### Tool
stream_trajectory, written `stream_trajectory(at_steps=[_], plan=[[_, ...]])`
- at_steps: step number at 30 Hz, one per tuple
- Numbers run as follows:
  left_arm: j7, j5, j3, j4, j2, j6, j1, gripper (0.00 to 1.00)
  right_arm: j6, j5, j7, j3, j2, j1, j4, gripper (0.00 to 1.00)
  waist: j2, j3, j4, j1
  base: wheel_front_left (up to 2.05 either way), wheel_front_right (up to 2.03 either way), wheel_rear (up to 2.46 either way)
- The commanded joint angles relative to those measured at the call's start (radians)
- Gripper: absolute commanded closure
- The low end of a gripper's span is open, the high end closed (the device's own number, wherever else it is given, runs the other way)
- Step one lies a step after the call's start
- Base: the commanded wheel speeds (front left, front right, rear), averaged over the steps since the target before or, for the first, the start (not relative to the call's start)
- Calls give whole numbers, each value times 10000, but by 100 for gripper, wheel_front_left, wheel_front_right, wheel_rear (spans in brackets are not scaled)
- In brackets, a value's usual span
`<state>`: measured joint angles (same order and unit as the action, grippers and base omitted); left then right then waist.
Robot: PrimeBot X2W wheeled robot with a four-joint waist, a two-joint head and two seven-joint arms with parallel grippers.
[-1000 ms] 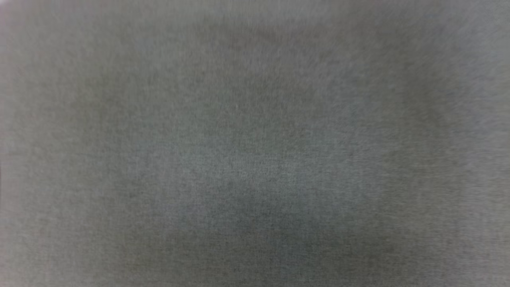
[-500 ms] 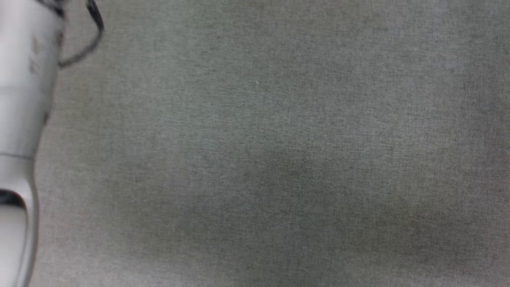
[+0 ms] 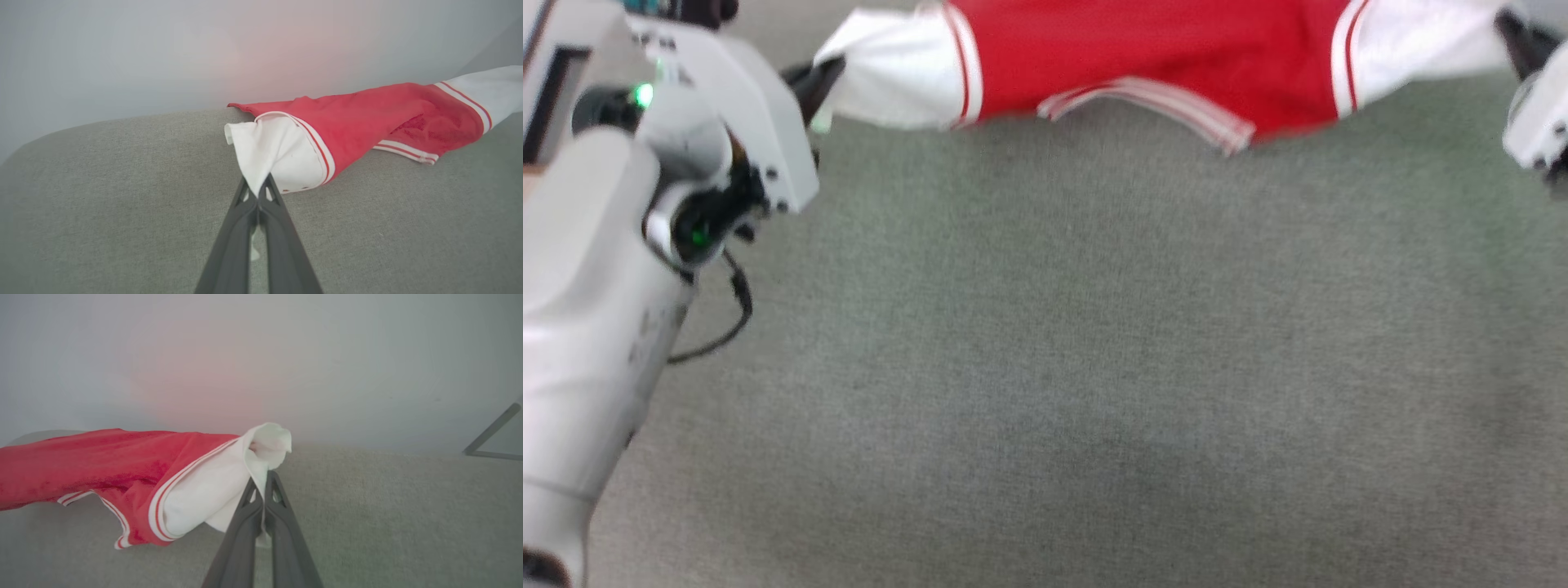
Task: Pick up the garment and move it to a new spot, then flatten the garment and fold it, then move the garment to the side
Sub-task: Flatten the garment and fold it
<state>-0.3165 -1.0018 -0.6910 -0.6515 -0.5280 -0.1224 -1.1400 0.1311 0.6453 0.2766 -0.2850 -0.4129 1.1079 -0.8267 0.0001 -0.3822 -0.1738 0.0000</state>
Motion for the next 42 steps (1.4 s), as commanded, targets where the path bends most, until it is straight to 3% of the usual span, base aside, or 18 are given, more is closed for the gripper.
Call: stream_trajectory(at_steps=[1, 7, 11, 17, 22, 33, 42], plan=[[68, 63, -21, 194, -161, 93, 299, 100, -6, 275, 200, -49, -178, -415, 288, 100, -1, 1050, 225, 0, 0, 0, 0], [-174, -209, -38, 1867, -991, 732, 1928, 100, -8, 1548, 2084, -131, -1254, -2700, 2432, 100, -1, 1882, 320, 0, 0, 0, 0], [-493, -483, -17, 3612, -1763, 1454, 3338, 100, -6, 2141, 3163, 147, -1847, -4322, 3774, 100, -1, 2279, 375, 0, 0, 0, 0], [-328, -779, 95, 6226, -2954, 2622, 5558, 100, -6, 2548, 4147, 997, -2471, -6964, 5788, 100, -1, 2585, 368, 0, 0, 0, 0], [49, -810, 51, 7635, -3775, 3420, 7230, 100, -6, 2620, 4962, 1970, -2726, -9206, 7438, 100, -1, 2604, 364, 0, 0, 0, 0], [698, -1282, -176, 8732, -4333, 4362, 9687, 100, -6, 2169, 6574, 3667, -1854, -13207, 10117, 100, -1, 2332, 306, 0, 0, 0, 0], [1096, -1324, -307, 8529, -3956, 4374, 10093, 100, -6, 831, 6217, 3992, -998, -13647, 9840, 100, -1, 2025, 185, 0, 0, 0, 0]])
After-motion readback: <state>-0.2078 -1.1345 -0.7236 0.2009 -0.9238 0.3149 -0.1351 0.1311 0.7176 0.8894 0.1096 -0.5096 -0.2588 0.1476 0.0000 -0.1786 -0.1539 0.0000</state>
